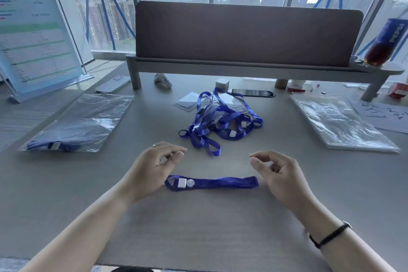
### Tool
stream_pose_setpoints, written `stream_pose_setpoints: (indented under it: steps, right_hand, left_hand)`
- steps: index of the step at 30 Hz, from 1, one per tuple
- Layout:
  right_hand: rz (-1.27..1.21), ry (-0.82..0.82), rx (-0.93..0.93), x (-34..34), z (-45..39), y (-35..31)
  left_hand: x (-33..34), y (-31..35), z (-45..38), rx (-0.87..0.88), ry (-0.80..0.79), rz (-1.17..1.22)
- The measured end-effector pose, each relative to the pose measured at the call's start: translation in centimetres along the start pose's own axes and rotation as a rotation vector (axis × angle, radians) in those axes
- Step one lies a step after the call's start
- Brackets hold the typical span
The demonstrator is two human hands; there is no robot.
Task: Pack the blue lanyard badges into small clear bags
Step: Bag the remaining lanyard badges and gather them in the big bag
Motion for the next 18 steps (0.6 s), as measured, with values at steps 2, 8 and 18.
stream_pose_setpoints:
  steps: [2, 8, 18]
  right_hand:
    - [0.030, 0.025, -0.002, 0.3, -1.4, -0.7]
    - [0.310, -0.176, -0.137, 5.9, -7.5, -4.8]
    - [0.991, -0.407, -0.244, 19.4, -21.0, -4.9]
  left_hand:
    - [-0.6, -0.3, -1.5, -0.058, 0.046, -0.004]
    - [0.0, -2.6, -5.9, -0.181, 0.063, -0.040]
    - [-0.3, -6.5, -11.3, -0.307, 0.325, -0.044]
Point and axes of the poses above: each hand's wrist, its own z-axis away from the middle knuckle, its own x-axis out of the palm, y = z × x, the point moved 2 cm from there along -z, towards the middle knuckle, and after that the axes turned 3 degrees about -z, right-handed, at the moved point
